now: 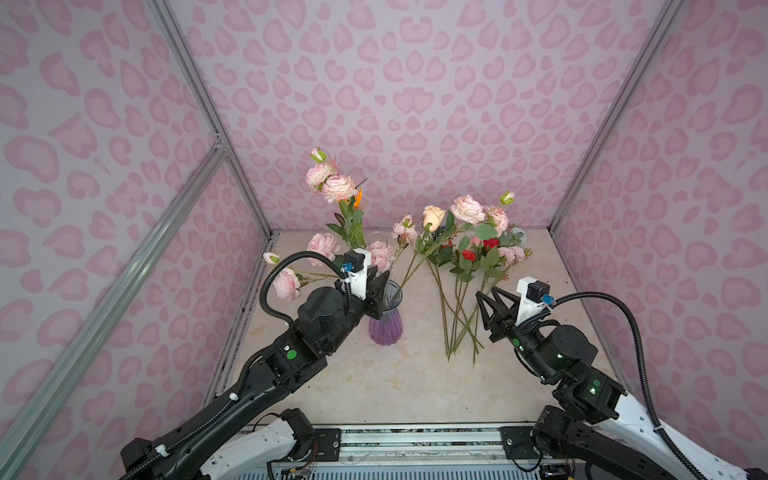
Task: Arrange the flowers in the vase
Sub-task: 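Open left gripper and withdraw from the vase while right gripper moves to the pile, then lower right gripper onto a red rose stem in the pile and close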
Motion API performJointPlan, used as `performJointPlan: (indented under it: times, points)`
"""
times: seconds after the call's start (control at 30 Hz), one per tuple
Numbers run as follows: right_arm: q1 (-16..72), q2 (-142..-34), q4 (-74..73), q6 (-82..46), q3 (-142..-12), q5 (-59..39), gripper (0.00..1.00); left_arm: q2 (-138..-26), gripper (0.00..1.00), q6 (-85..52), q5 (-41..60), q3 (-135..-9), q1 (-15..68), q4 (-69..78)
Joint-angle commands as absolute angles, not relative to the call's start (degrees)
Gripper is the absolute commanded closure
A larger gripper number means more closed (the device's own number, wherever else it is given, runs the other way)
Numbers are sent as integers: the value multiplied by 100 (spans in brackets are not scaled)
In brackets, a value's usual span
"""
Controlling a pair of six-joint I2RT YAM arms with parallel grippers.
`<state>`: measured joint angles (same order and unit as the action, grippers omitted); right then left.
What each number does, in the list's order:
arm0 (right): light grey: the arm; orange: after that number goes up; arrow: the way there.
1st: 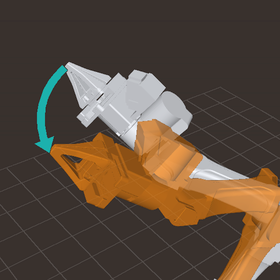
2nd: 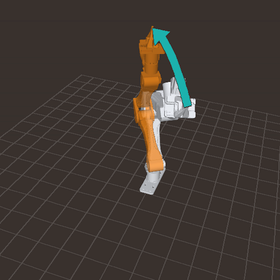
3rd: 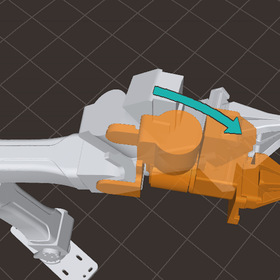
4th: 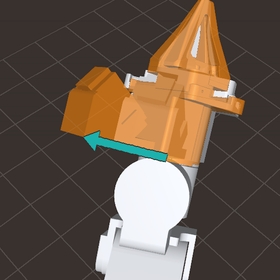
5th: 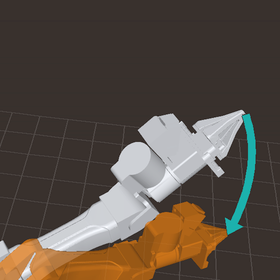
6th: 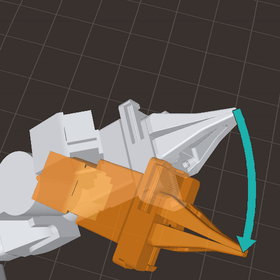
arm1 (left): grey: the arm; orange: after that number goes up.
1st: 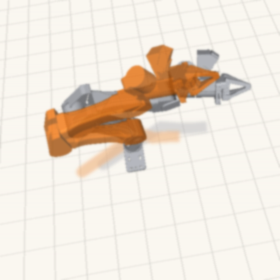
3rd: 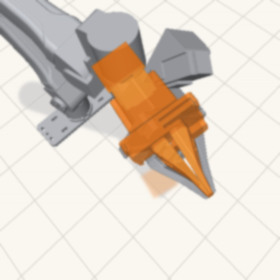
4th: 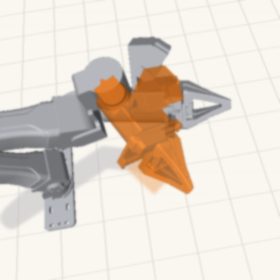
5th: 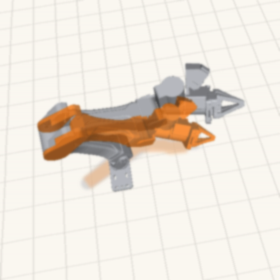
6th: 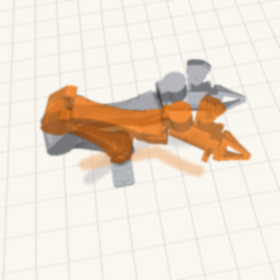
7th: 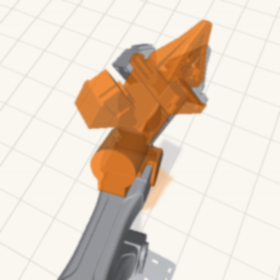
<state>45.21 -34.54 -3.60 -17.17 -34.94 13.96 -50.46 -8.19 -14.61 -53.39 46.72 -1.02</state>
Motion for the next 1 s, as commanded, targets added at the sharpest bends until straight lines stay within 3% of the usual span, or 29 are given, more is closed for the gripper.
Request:
performJointPlan:
  times: [0.0, 0.13, 0.33, 0.5, 0.97]
  points:
    - [3852, -3588, 40, -2471, -3339, 1395, 53, -4577, 66, -1100, -848, -5311, 4671, -390]
    - [2537, -4008, 28, -3303, -3167, 394, 54, -4034, 65, -1405, -458, -5096, 4672, -623]
    - [1422, -5925, 506, -3763, -3633, -333, 64, -3271, 45, -2171, 87, -4631, 4668, -871]
    - [1110, -7350, 609, -3632, -4122, -690, 67, -2863, 34, -2604, 281, -4125, 4669, -1018]
    - [984, -9425, 735, -3294, -5056, -987, 70, -2329, 27, -2988, -24, -3448, 4667, -1269]
